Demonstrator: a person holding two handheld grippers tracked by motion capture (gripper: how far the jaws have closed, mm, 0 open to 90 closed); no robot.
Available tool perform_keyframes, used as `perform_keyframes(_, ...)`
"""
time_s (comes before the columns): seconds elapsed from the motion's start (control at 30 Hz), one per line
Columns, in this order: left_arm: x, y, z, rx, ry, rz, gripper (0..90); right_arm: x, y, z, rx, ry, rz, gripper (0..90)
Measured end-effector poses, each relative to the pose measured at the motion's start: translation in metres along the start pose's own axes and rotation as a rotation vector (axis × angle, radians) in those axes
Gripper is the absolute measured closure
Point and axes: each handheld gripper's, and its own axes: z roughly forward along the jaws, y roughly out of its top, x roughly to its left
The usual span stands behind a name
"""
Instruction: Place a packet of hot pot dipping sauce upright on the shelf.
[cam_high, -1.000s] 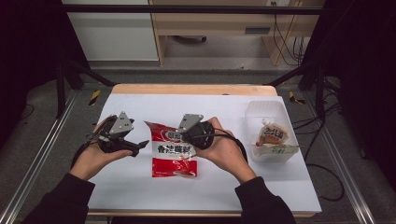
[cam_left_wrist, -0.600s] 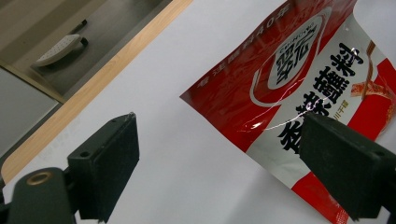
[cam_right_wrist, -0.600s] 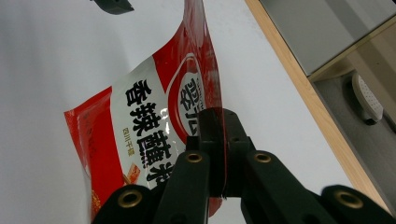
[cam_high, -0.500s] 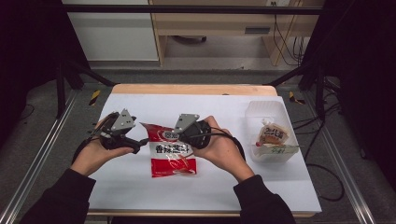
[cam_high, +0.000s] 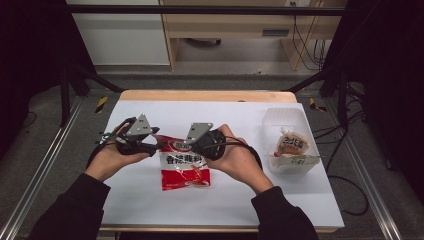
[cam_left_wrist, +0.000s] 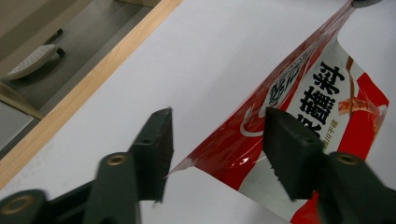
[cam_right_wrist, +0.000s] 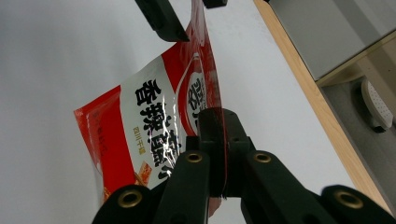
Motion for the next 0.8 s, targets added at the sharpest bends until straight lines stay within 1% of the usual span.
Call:
perform_keyframes(0.07, 0.000, 0.001, 0.001, -0.004, 0.000, -0.004, 54.5, -0.001, -0.001, -0.002, -0.003, 0.005, 0.002, 90.0)
perform_keyframes(0.1, 0.000, 0.002, 0.001, -0.004, -0.003, -0.009, 60.1, -0.002, -0.002, -0.002, -0.002, 0.003, 0.005, 90.0)
perform_keyframes(0.13, 0.000, 0.003, 0.001, -0.005, -0.005, -0.013, 63.5, -0.002, -0.003, -0.003, 0.002, 0.004, 0.007, 90.0)
perform_keyframes(0.2, -0.002, 0.004, 0.002, -0.003, -0.013, -0.007, 69.1, -0.004, -0.006, -0.004, 0.004, 0.008, 0.015, 90.0)
perform_keyframes(0.3, -0.006, 0.009, 0.003, 0.009, -0.022, -0.008, 80.6, -0.006, -0.010, -0.007, 0.020, 0.009, 0.032, 90.0)
perform_keyframes(0.37, -0.008, 0.013, 0.003, 0.008, -0.025, 0.001, 87.9, -0.008, -0.013, -0.008, 0.027, 0.013, 0.042, 90.0)
perform_keyframes(0.5, -0.013, 0.020, 0.001, 0.009, -0.024, 0.029, 90.0, -0.012, -0.017, -0.012, 0.038, 0.018, 0.057, 89.4)
perform_keyframes(0.57, -0.015, 0.023, 0.000, 0.016, -0.031, 0.040, 90.0, -0.014, -0.018, -0.014, 0.049, 0.024, 0.058, 87.0)
perform_keyframes(0.7, -0.018, 0.028, -0.002, 0.022, -0.023, 0.062, 90.0, -0.017, -0.017, -0.015, 0.095, 0.023, 0.048, 73.9)
perform_keyframes(0.77, -0.019, 0.030, -0.003, 0.018, -0.026, 0.070, 90.0, -0.018, -0.014, -0.015, 0.110, 0.020, 0.042, 66.3)
perform_keyframes(0.8, -0.019, 0.031, -0.004, 0.019, -0.025, 0.076, 90.0, -0.019, -0.013, -0.015, 0.112, 0.021, 0.032, 63.5)
